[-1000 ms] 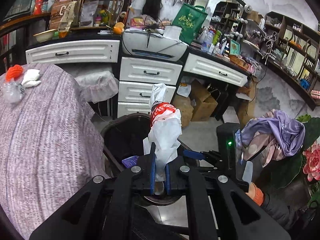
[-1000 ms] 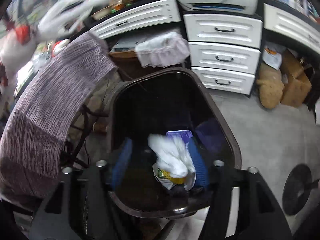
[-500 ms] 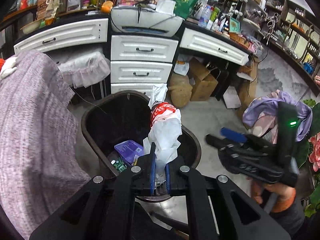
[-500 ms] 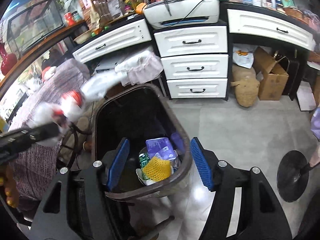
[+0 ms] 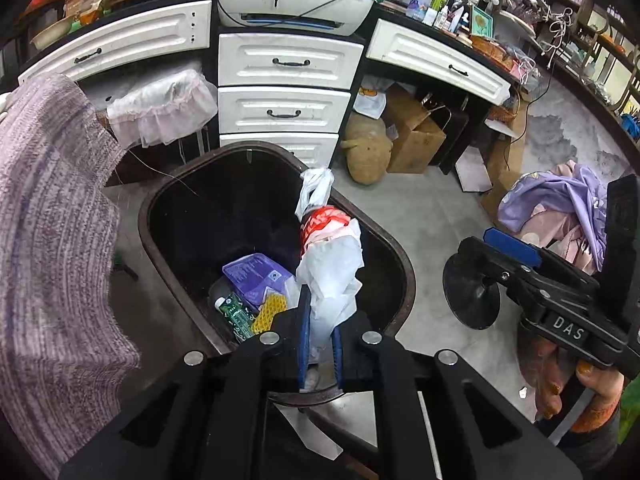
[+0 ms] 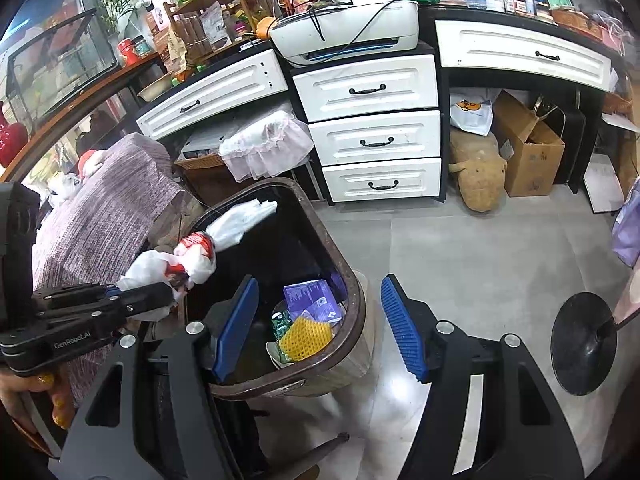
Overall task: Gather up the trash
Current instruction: 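Lower the white bag with red print into the bin and open the left gripper, then move both open grippers back over the table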
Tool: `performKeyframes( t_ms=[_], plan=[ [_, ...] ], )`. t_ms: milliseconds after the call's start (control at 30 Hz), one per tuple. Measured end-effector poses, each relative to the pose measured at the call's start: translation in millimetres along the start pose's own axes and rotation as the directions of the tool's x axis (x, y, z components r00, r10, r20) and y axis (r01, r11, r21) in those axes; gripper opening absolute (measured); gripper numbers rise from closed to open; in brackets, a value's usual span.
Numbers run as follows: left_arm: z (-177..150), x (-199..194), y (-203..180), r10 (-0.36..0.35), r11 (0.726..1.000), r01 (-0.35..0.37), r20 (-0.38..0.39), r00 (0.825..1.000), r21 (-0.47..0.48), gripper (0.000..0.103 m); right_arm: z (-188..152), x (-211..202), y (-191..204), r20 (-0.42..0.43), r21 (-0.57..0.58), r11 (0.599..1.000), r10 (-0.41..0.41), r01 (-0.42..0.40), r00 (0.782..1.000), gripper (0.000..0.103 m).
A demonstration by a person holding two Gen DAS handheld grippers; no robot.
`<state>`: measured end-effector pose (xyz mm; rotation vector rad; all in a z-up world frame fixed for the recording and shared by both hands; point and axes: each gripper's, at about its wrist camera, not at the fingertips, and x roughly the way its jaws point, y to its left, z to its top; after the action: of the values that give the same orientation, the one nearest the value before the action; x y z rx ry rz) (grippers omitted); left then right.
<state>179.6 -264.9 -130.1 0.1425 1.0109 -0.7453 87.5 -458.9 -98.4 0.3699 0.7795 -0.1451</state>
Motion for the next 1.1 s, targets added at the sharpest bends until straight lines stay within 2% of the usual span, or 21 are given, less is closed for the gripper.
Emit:
performKeyframes(
  t_ms=[33, 67, 100, 133, 167, 267, 433, 700, 900, 1100],
  plan=[
    [1, 1, -1, 0.002, 1.000, -0.002, -0.005, 1.000, 0.004, 0.017, 0, 0, -1, -0.001, 0.003, 1.000, 0.000, 0.000, 1.000, 0.066],
    [0, 3, -1, 0.006, 1.000, -0.006, -0.010, 1.000, 0.004, 0.030, 0, 0, -1, -0.001, 0.006, 1.000, -0.001, 0.001, 1.000, 0.068],
    [0, 3, 0, 0.010, 1.000, -0.010, -0.009, 1.000, -0.003, 0.039, 0, 0, -2, 0.002, 0.012, 1.000, -0.001, 0.001, 1.000, 0.071],
    [1, 2, 0, 0.007, 1.000, -0.007, -0.004, 1.000, -0.012, 0.055, 0, 0, -2, 0.004, 0.017, 1.000, 0.002, -0.002, 1.000, 0.072],
    [0, 0, 1, 0.000, 1.000, 0.000, 0.004, 1.000, -0.023, 0.064, 0, -1, -2, 0.005, 0.020, 1.000, 0.004, -0.004, 1.000, 0.072],
    [-1, -3, 2, -0.013, 0.999, 0.013, 0.009, 1.000, -0.031, 0.074, 1, -2, -2, 0.009, 0.025, 1.000, 0.002, -0.002, 1.000, 0.075],
    [-4, -13, 0, -0.031, 0.999, 0.031, 0.016, 0.999, -0.034, 0.082, 1, -3, 0, 0.013, 0.028, 1.000, 0.006, -0.006, 1.000, 0.077],
    [-8, -43, -2, -0.059, 0.998, 0.059, 0.037, 0.998, -0.011, 0.085, 4, 1, 16, 0.010, -0.008, 1.000, 0.028, -0.028, 1.000, 0.078],
    [-7, -82, 1, -0.049, 0.999, 0.046, 0.111, 0.993, 0.029, 0.089, 17, 1, 43, 0.017, -0.079, 0.994, 0.075, -0.073, 0.997, 0.078],
    [-7, -123, 25, 0.010, 1.000, -0.015, 0.196, 0.981, 0.022, 0.094, 31, 5, 89, -0.003, -0.182, 0.972, 0.149, -0.147, 0.989, 0.078]
  ],
)
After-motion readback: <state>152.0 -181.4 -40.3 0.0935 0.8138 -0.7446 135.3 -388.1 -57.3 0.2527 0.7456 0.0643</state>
